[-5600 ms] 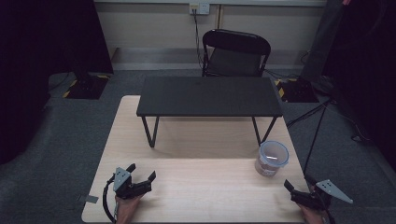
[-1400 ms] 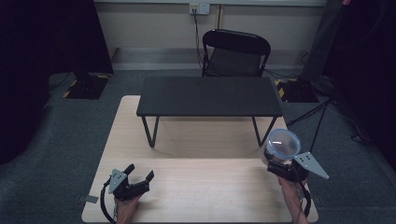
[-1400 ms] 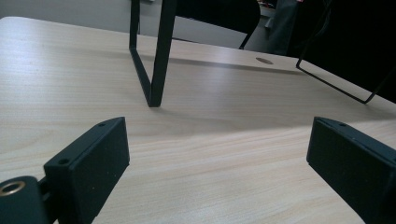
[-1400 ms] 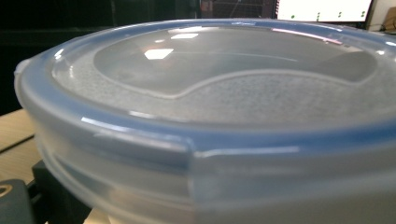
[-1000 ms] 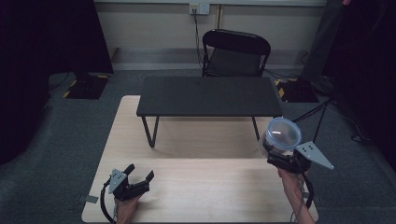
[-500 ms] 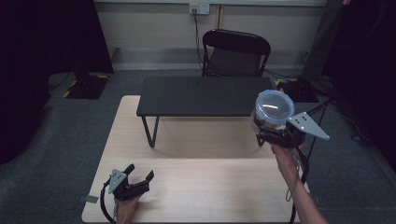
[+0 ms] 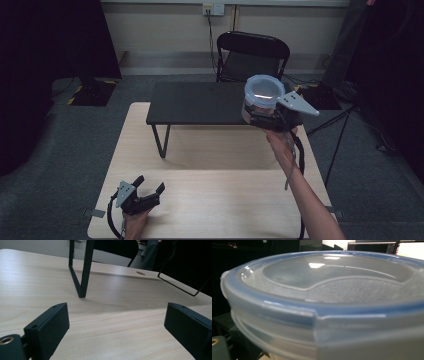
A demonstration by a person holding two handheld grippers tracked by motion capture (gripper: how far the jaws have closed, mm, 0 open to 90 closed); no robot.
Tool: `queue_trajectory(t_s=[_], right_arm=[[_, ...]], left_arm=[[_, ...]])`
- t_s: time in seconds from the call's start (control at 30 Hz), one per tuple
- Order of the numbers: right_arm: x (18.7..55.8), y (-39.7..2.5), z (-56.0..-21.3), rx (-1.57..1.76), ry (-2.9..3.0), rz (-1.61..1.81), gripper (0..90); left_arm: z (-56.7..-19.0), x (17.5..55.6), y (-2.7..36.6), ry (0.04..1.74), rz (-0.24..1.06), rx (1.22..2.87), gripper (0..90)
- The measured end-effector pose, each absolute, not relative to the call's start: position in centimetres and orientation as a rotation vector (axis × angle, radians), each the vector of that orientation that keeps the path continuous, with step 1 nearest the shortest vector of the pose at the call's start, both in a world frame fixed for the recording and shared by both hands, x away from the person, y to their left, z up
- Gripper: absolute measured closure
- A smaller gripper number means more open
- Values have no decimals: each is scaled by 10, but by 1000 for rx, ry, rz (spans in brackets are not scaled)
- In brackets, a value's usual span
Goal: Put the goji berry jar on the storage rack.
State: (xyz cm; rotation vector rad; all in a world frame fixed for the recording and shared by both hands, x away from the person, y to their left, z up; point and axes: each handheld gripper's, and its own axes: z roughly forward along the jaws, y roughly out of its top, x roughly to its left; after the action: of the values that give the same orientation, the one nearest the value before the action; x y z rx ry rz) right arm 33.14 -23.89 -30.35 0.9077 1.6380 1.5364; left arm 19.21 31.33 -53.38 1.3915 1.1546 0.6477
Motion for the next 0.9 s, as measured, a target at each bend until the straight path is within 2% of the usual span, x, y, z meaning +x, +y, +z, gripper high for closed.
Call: queue_trajectory(t_s=[0.6,0.63,0.8,0.9], right_arm=[[398,-173,-293,954,1775,1529,14],[397,-160,-292,1024,1737,1514,14],[411,-150,-293,1056,1760,1480,14],[419,-160,-295,1014,1809,1487,14]], left_arm=[[-535,192,315,1148,648,1387,51],[-535,192,315,1148,649,1387,51],[-535,192,315,1148,647,1384,51],[-535,192,315,1148,647,1384,51]])
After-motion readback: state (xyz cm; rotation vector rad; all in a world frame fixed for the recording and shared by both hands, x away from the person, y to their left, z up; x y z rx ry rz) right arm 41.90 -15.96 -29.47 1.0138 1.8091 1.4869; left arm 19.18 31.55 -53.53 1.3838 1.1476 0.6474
